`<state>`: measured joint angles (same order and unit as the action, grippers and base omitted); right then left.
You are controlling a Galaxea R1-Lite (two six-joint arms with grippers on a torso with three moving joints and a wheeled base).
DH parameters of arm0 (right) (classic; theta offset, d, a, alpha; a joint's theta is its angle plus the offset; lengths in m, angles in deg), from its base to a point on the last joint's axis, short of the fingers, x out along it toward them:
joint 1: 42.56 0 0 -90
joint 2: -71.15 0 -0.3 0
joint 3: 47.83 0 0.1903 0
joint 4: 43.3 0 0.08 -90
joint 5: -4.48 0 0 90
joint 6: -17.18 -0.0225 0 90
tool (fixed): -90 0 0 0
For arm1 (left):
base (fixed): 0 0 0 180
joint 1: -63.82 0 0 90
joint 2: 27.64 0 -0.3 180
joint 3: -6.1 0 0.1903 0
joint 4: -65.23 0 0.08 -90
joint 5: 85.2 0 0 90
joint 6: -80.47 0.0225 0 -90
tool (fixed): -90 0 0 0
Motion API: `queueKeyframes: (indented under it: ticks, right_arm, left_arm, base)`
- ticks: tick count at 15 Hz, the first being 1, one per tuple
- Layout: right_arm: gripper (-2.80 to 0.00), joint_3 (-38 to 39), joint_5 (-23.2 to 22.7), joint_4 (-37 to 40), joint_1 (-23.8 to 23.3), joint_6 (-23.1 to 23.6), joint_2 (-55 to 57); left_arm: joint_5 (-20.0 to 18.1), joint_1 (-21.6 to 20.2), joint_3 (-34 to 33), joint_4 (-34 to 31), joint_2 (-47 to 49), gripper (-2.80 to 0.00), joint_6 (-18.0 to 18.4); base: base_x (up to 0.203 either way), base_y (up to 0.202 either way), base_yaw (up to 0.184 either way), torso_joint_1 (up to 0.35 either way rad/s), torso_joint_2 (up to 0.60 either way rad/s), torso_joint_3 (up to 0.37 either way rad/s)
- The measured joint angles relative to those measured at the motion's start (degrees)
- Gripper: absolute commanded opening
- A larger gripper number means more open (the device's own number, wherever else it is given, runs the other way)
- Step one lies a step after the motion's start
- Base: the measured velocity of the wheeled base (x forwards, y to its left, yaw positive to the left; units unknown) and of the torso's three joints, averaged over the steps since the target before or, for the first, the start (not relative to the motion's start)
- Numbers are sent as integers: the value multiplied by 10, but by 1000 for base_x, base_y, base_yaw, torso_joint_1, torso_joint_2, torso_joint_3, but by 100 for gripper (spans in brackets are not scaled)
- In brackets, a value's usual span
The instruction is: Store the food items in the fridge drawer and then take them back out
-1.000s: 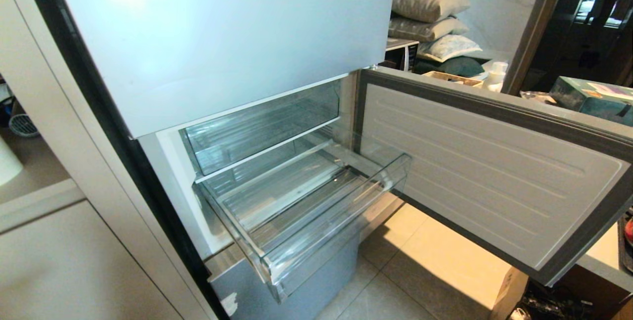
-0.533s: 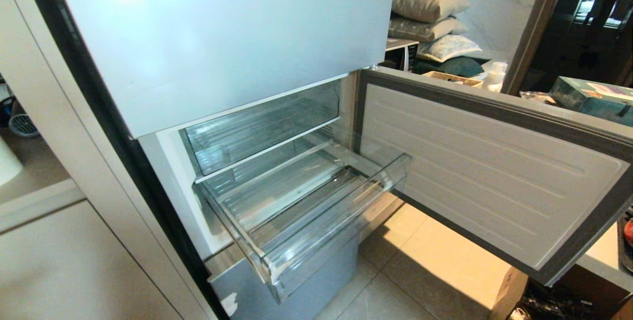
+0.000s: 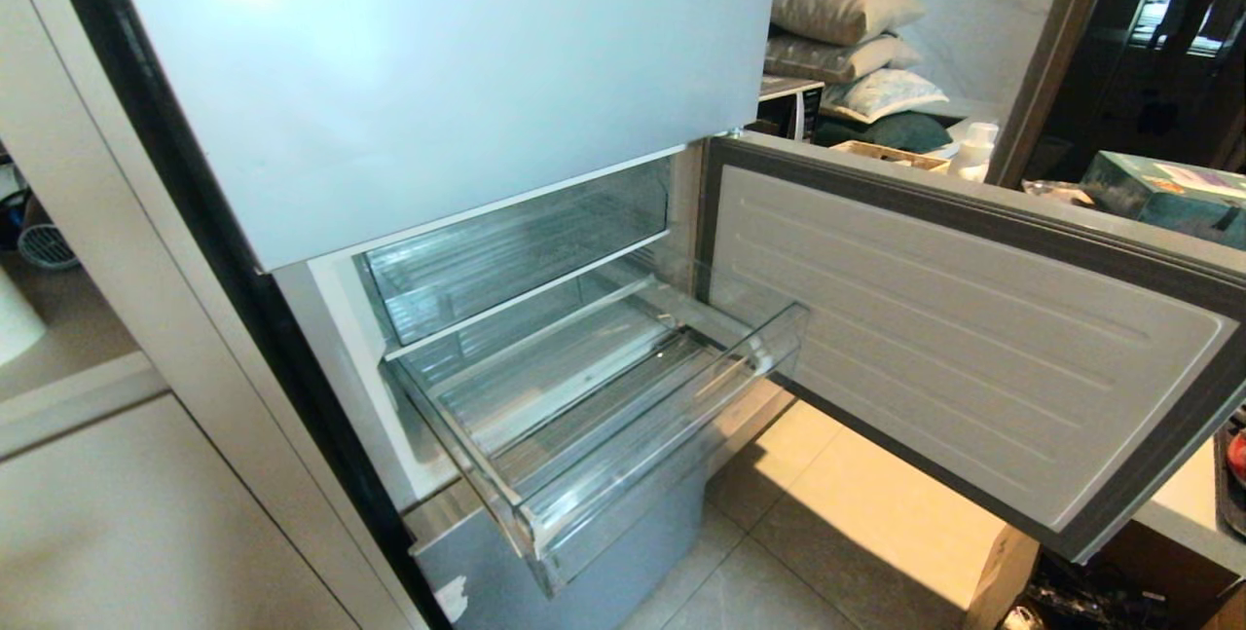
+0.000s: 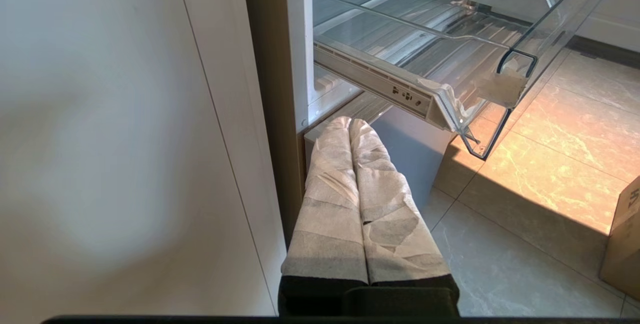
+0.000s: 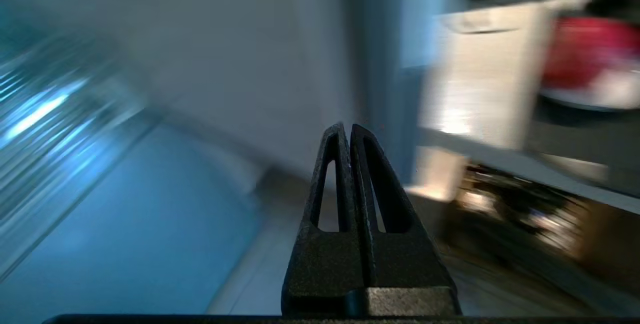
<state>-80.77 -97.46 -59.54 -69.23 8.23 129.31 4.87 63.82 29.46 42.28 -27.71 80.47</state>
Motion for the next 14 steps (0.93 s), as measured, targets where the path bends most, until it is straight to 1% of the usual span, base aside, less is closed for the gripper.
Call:
queueKeyframes:
  ticks: [2,4,5,6,8,10,12,14]
  right_arm:
    - [-280,8,39,16,139,-2,-17]
    - [-280,11,87,23,273,-17,-4]
    - [-280,16,109,26,322,-27,12]
    - [-280,25,124,28,357,-34,29]
    - [-280,46,128,32,382,-34,38]
    - [-280,62,129,60,383,-21,-4]
    - [-280,72,127,113,366,15,-106]
    - [-280,80,116,191,339,70,-241]
  left_arm:
    - [0,0,0,0,0,-280,0]
    - [0,0,0,0,0,-280,0]
    - [0,0,0,0,0,-280,0]
    - [0,0,0,0,0,-280,0]
    - [0,0,0,0,0,-280,0]
    - [0,0,0,0,0,-280,0]
    - [0,0,0,0,0,-280,0]
    - [0,0,0,0,0,-280,0]
  base:
    - [0,0,0,0,0,0]
    - [0,0,0,0,0,0]
    - [0,0,0,0,0,0]
    - [0,0,0,0,0,0]
    - [0,0,0,0,0,0]
    - [0,0,0,0,0,0]
    - [0,0,0,0,0,0]
    - [0,0,0,0,0,0]
